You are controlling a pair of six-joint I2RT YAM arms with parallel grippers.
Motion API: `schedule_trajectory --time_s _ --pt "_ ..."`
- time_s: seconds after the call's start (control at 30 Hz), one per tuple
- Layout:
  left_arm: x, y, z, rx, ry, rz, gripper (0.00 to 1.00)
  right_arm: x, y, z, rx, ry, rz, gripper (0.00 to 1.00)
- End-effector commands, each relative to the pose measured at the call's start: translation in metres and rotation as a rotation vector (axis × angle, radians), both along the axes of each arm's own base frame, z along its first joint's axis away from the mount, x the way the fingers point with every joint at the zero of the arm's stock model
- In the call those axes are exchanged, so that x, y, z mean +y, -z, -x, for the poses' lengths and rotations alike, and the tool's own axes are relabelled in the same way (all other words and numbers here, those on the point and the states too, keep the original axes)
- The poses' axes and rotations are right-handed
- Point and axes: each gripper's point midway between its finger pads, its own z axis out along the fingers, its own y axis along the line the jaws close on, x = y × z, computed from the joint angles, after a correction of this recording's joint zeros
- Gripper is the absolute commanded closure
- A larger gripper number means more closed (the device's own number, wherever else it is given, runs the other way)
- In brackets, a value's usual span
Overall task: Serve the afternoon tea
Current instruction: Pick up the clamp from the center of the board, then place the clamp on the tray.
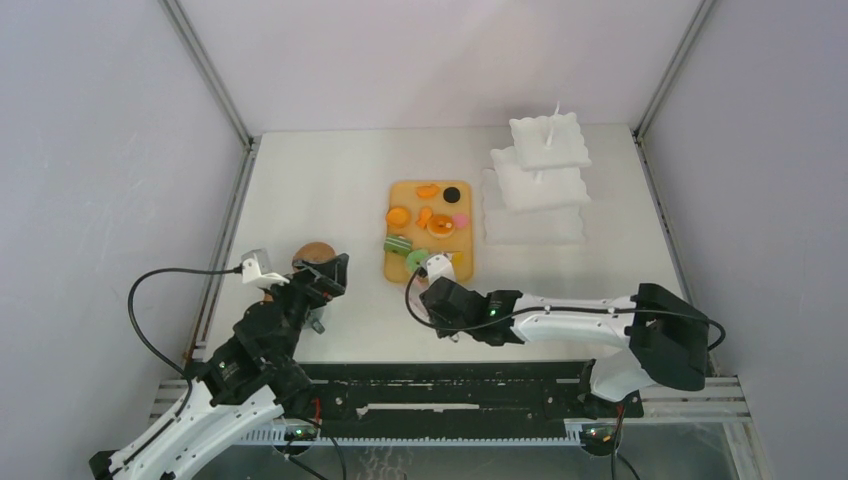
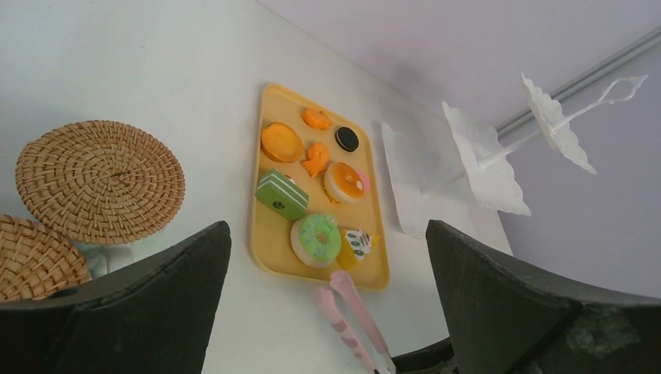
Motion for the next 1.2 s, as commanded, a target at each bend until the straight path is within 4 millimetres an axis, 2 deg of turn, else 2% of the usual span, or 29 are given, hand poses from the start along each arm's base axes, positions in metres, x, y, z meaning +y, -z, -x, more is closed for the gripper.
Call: schedule_trajectory --time_s 0.0,0.13,0.4,0.57,0.97,1.17 --pt "0.0 -0.03 0.004 -0.051 0.022 0.065 0.0 -0.01 -0.03 -0.013 -0.011 0.139 -0.052 0.61" --pt "-0.003 -0.029 0.004 -0.048 0.032 0.07 0.0 -0.021 -0.031 -0.021 0.004 0.198 -0.041 0.57" --pt "-0.007 -0.029 0.004 -0.049 0.046 0.082 0.0 -0.029 -0.017 -0.037 0.06 0.263 0.001 0.55" --pt "-0.011 -0.026 0.003 -0.042 0.058 0.081 0.0 -0.026 -0.013 -0.044 0.093 0.266 -0.018 0.55" --pt "-0.017 -0.023 0.004 -0.042 0.082 0.107 0.0 -0.013 -0.009 -0.044 0.138 0.231 -0.02 0.55" --pt "-0.02 -0.019 0.003 -0.034 0.089 0.107 0.0 -0.013 -0.004 -0.048 0.154 0.241 -0.006 0.53"
